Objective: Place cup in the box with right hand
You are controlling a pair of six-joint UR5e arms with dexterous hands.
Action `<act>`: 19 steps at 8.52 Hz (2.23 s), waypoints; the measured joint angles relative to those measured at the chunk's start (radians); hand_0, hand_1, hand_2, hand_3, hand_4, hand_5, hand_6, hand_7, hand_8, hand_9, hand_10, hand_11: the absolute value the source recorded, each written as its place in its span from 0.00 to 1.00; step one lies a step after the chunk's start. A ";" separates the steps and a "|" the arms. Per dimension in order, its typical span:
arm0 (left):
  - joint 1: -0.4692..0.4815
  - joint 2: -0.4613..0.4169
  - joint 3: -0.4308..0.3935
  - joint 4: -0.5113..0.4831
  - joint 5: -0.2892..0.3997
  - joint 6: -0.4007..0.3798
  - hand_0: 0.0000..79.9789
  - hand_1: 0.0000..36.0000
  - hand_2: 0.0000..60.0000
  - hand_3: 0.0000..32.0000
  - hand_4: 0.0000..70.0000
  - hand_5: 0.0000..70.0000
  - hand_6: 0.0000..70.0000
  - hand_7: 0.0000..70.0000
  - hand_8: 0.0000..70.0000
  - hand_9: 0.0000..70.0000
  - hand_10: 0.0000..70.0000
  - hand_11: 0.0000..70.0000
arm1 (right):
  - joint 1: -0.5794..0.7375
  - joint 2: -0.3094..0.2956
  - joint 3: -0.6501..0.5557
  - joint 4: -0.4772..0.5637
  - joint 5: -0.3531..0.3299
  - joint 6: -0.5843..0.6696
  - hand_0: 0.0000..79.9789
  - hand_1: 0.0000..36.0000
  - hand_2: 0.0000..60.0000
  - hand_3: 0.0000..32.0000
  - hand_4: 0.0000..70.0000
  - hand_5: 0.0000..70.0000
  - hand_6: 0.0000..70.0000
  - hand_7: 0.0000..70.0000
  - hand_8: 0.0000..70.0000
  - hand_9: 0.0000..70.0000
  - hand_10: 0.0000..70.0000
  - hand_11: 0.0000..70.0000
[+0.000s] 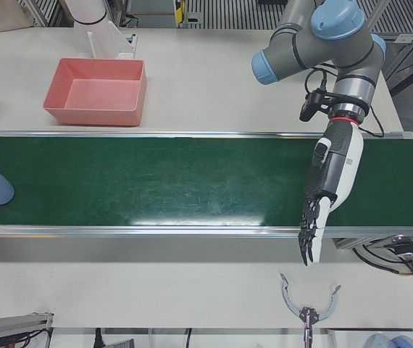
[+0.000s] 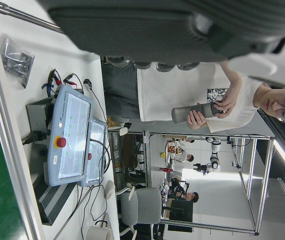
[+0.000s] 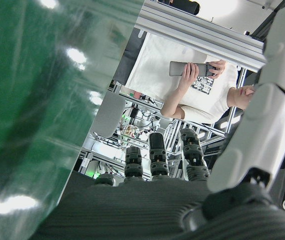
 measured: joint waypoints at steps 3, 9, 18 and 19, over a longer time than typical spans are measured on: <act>0.000 0.000 0.000 0.000 0.000 0.000 0.00 0.00 0.00 0.00 0.00 0.00 0.00 0.00 0.00 0.00 0.00 0.00 | 0.001 -0.001 0.005 0.001 -0.003 -0.005 0.54 0.36 0.25 0.01 0.01 0.04 0.09 0.45 0.10 0.23 0.00 0.00; 0.000 0.000 0.000 0.000 0.000 0.000 0.00 0.00 0.00 0.00 0.00 0.00 0.00 0.00 0.00 0.00 0.00 0.00 | -0.017 -0.008 0.007 0.001 -0.005 -0.007 0.60 0.00 0.00 0.04 0.21 0.04 0.09 0.45 0.10 0.23 0.00 0.00; 0.000 0.000 0.000 0.000 0.000 0.000 0.00 0.00 0.00 0.00 0.00 0.00 0.00 0.00 0.00 0.00 0.00 0.00 | -0.020 -0.007 -0.001 0.001 -0.001 -0.010 0.49 0.32 0.31 0.00 0.04 0.03 0.10 0.50 0.10 0.24 0.00 0.00; 0.000 0.000 0.000 0.000 0.001 0.000 0.00 0.00 0.00 0.00 0.00 0.00 0.00 0.00 0.00 0.00 0.00 0.00 | -0.020 -0.006 -0.001 0.001 -0.001 -0.010 0.57 0.06 0.04 0.00 0.22 0.03 0.10 0.50 0.10 0.25 0.00 0.00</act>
